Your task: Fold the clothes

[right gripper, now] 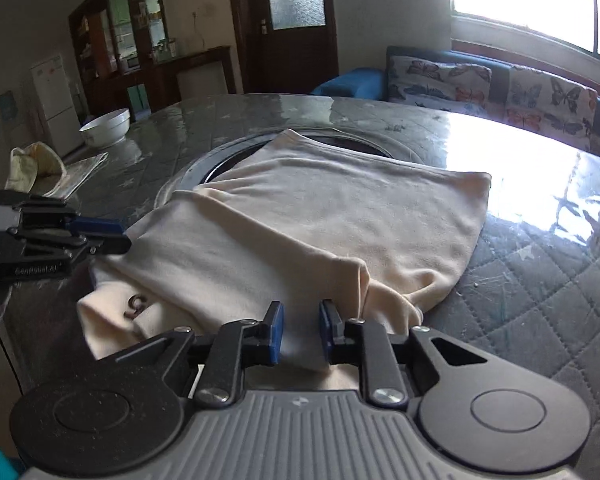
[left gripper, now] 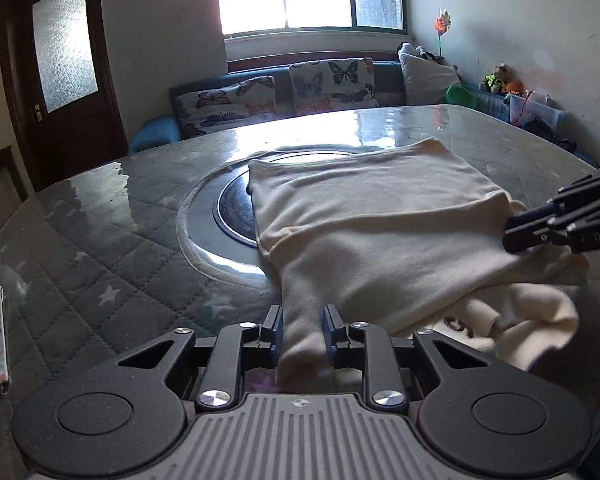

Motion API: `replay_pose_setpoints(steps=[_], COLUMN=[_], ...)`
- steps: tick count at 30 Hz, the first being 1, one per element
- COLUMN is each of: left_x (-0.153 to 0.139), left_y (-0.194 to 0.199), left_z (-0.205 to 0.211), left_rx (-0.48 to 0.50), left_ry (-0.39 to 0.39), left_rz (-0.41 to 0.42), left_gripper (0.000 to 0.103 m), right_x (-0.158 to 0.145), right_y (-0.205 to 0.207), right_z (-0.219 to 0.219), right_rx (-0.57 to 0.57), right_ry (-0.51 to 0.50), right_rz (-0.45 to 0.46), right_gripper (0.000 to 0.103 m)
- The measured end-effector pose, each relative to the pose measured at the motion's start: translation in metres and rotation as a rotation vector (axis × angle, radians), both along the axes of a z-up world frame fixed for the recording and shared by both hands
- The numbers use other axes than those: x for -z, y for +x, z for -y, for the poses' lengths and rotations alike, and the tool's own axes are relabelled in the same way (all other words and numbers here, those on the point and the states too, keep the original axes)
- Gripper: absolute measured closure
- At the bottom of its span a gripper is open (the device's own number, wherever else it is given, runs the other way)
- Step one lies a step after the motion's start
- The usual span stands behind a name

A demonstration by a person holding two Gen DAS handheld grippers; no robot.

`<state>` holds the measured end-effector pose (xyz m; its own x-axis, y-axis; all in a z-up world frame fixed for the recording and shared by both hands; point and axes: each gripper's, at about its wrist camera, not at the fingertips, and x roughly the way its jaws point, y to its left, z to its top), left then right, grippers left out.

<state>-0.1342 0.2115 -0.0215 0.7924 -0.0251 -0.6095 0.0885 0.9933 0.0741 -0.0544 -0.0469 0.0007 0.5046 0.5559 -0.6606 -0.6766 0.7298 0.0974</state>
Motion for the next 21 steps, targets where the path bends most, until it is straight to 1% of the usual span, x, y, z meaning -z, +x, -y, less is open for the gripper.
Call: replay_pose_setpoints(steps=[4,7,8,10,12,14,18,21], left_x=[-0.022,-0.027,-0.025,-0.014,-0.001,0.008,0.000,-0.008], left_y=[0.014,0.035,0.042,0.058,0.069,0.068,0.058,0.039], left_z=[0.007,0.016,0.018,0.017,0.015,0.012,0.012,0.016], left_rx=[0.023,0.050,0.056,0.054,0.045,0.053,0.055,0.094], left_ry=[-0.003,-0.006,-0.006,-0.013,-0.012,-0.006,-0.003,0.036], left_rz=[0.062,0.080,0.075,0.034,-0.010,-0.015,-0.003,0.015], left_gripper=[0.078,0.078,0.078,0.078,0.078,0.077,0.077,0.076], right_x=[-0.008,-0.010,-0.008,-0.004,0.003,0.006,0.000,0.003], right_y=[0.002,0.011,0.014,0.021,0.026,0.024,0.016,0.015], right_z=[-0.001,-0.004,-0.005,-0.007,-0.006,-0.003,0.000,0.001], right_rx=[0.002,0.018,0.024,0.035,0.045,0.043,0.030,0.017], right_ry=[0.016,0.033,0.034,0.034,0.027,0.020,0.022,0.007], right_rz=[0.027,0.047,0.045,0.041,0.016,0.007,0.024,0.015], right_gripper=[0.082,0.082,0.082,0.082,0.082,0.082,0.081,0.078])
